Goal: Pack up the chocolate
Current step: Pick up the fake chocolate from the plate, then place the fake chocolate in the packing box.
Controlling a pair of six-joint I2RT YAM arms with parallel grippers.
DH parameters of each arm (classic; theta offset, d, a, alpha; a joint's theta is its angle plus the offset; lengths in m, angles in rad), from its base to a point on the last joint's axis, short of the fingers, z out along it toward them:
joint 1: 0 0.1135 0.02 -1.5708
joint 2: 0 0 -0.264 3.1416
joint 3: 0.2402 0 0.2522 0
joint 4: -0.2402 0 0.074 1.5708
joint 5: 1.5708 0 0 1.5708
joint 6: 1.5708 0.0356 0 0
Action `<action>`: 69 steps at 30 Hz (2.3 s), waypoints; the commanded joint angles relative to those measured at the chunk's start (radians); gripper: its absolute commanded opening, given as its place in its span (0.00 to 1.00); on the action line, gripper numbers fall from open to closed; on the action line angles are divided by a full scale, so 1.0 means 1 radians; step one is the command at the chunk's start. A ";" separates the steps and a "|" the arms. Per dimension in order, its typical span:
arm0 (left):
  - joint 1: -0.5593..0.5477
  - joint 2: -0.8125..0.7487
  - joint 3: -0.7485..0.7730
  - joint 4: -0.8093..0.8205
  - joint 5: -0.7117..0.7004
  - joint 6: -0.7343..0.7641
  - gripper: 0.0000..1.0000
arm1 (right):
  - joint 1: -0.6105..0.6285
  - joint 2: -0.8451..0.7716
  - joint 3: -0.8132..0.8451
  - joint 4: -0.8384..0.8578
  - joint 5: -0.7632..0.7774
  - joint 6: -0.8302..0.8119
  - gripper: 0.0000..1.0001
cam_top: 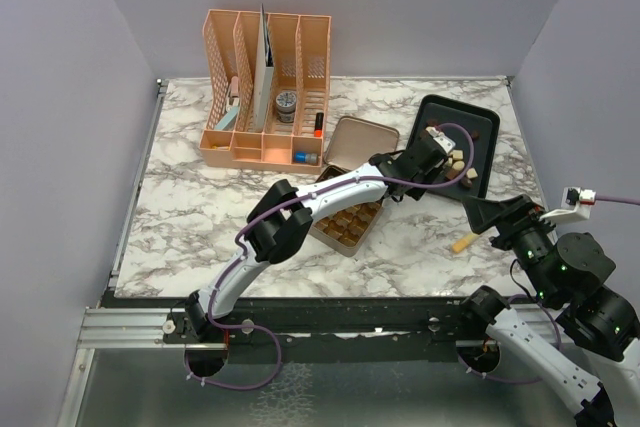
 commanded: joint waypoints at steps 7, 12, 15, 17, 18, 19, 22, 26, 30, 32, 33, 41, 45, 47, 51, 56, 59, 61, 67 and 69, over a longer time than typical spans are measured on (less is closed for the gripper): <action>-0.010 -0.036 -0.017 0.036 0.005 -0.001 0.36 | -0.003 -0.014 0.002 -0.020 0.018 0.009 0.88; -0.010 -0.097 -0.067 0.037 0.008 -0.012 0.35 | -0.002 -0.017 -0.002 -0.020 0.018 0.012 0.88; -0.010 -0.138 -0.102 0.040 0.011 -0.020 0.34 | -0.003 -0.013 0.000 -0.020 0.011 0.012 0.88; -0.009 -0.168 -0.130 0.048 0.013 -0.026 0.34 | -0.003 -0.013 -0.002 -0.025 0.011 0.016 0.88; -0.009 -0.181 -0.143 0.050 0.014 -0.029 0.33 | -0.003 -0.014 -0.003 -0.026 0.011 0.018 0.88; -0.009 -0.192 -0.151 0.051 0.016 -0.032 0.33 | -0.003 -0.017 -0.006 -0.026 0.011 0.019 0.88; -0.008 -0.226 -0.172 0.061 0.019 -0.036 0.33 | -0.003 -0.027 -0.011 -0.023 0.013 0.020 0.88; -0.007 -0.260 -0.182 0.062 0.018 -0.031 0.33 | -0.003 -0.024 -0.007 -0.026 0.015 0.014 0.88; -0.002 -0.317 -0.220 0.060 0.020 -0.043 0.33 | -0.003 -0.023 0.002 -0.035 0.019 0.010 0.88; 0.003 -0.347 -0.246 0.051 0.015 -0.053 0.33 | -0.003 -0.027 0.003 -0.036 0.023 0.010 0.88; 0.005 -0.363 -0.260 0.044 0.013 -0.057 0.33 | -0.003 -0.029 0.003 -0.034 0.025 0.010 0.88; 0.008 -0.528 -0.416 -0.019 -0.025 -0.059 0.33 | -0.003 -0.024 -0.002 -0.028 0.031 0.003 0.88; 0.008 -0.627 -0.516 -0.046 -0.047 -0.068 0.33 | -0.003 -0.012 0.015 -0.032 0.046 -0.010 0.88; 0.009 -0.677 -0.567 -0.055 -0.049 -0.076 0.33 | -0.003 -0.007 0.022 -0.037 0.052 -0.016 0.88; 0.008 -0.762 -0.642 -0.091 -0.054 -0.095 0.34 | -0.003 -0.007 0.014 -0.054 0.058 -0.014 0.88; 0.008 -0.829 -0.719 -0.122 -0.061 -0.110 0.34 | -0.003 -0.021 -0.008 -0.066 0.063 0.000 0.88; 0.009 -0.855 -0.756 -0.126 -0.055 -0.117 0.34 | -0.003 -0.024 -0.013 -0.071 0.059 0.008 0.88; 0.008 -0.863 -0.769 -0.126 -0.040 -0.121 0.34 | -0.003 -0.022 -0.017 -0.075 0.051 0.014 0.88; 0.009 -0.863 -0.769 -0.135 -0.020 -0.117 0.34 | -0.003 -0.009 -0.024 -0.093 0.021 0.013 0.88; 0.008 -0.858 -0.764 -0.141 0.001 -0.115 0.34 | -0.003 -0.001 -0.025 -0.106 0.011 0.015 0.88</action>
